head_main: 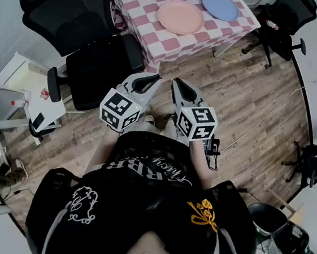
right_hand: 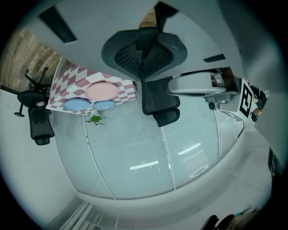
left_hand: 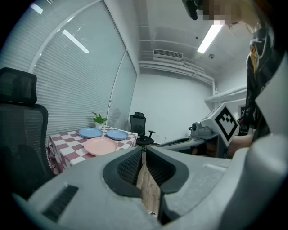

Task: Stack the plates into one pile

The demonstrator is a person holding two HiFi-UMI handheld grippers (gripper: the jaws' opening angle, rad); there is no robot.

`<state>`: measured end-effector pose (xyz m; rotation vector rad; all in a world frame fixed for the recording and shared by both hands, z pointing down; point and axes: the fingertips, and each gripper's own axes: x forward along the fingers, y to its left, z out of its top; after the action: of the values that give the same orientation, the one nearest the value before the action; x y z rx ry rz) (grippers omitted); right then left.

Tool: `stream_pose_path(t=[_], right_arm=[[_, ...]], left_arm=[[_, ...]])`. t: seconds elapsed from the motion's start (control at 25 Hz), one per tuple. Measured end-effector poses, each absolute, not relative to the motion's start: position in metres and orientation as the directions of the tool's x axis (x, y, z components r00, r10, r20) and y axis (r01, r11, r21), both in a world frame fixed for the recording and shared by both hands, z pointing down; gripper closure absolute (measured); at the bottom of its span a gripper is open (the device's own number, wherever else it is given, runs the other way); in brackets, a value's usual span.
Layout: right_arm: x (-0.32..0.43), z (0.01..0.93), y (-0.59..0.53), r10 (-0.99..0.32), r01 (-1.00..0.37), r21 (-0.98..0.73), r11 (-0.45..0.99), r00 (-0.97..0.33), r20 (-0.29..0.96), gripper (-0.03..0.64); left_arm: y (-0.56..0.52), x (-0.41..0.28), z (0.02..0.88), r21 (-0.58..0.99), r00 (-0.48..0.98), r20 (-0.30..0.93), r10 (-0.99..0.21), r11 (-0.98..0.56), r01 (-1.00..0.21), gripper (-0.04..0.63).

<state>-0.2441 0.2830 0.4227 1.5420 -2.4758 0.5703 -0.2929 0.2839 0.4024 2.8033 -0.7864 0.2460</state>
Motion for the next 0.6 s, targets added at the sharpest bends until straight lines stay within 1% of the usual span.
stream_pose_path(t=[0.32, 0.6], right_arm=[[-0.254, 0.420, 0.282, -0.810, -0.885, -0.177, 0.431, -0.466, 0.357, 0.586], [-0.243, 0.420, 0.277, -0.812, -0.878, -0.236, 0.416, -0.476, 0.338, 0.586]], left_arm=[[0.285, -0.302, 0.402, 0.189, 0.835, 0.198, -0.513, -0.816, -0.546, 0.565], [0.277, -0.295, 0.404, 0.213, 0.833, 0.194, -0.518, -0.807, -0.551, 0.565]])
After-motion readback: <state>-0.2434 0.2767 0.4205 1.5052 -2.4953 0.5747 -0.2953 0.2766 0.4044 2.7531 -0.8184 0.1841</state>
